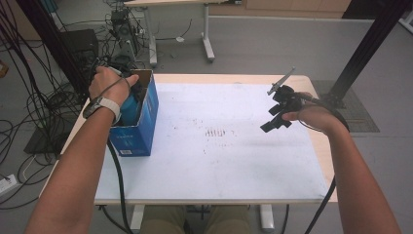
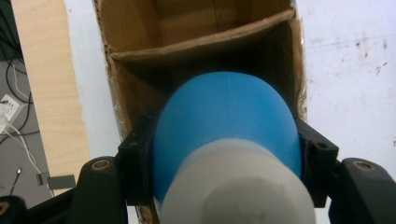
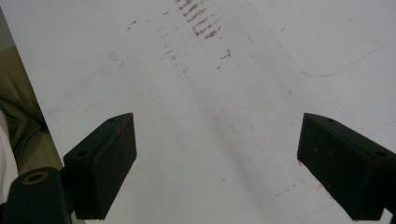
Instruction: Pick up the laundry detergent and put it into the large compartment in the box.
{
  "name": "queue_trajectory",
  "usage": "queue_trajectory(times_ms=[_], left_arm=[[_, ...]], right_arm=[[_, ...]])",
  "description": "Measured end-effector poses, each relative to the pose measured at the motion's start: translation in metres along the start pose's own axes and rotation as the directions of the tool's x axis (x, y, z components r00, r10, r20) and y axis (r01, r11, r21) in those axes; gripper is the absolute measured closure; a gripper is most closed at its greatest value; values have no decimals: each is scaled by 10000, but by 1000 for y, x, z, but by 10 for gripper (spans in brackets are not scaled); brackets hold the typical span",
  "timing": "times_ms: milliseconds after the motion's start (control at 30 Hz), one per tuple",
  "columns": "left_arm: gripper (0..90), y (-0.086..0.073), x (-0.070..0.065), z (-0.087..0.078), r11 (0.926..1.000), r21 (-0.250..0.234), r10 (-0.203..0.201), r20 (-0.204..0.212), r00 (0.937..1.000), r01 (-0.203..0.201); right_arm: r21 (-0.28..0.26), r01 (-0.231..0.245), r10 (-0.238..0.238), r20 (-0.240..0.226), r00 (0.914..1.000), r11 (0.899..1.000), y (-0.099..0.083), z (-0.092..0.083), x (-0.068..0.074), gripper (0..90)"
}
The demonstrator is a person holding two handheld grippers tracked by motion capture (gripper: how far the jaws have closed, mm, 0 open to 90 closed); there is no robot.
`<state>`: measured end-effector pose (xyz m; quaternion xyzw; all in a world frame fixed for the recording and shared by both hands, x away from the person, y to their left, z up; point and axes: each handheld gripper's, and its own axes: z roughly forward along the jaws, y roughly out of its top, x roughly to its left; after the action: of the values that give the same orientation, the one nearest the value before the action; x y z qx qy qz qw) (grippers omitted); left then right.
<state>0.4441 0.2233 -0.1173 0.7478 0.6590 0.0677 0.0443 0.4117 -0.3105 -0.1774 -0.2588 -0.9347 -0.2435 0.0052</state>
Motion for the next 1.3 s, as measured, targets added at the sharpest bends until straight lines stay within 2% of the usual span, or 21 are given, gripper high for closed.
queue_trajectory(times_ms=[533, 1100, 1300], left_arm=[[374, 0, -1, 12, 10000, 73, -57, -63, 10000, 58], [374, 0, 2, 32, 9997, 255, 66, -22, 10000, -65], [374, -1, 4, 32, 9997, 240, 58, -8, 10000, -57]], right_arm=[[18, -80, 80, 11, 10000, 10000, -3, -1, -1, 120], [77, -174, 174, -23, 9998, 9998, -5, 2, -3, 120], [97, -170, 170, -11, 9999, 9998, -4, 2, -3, 120]])
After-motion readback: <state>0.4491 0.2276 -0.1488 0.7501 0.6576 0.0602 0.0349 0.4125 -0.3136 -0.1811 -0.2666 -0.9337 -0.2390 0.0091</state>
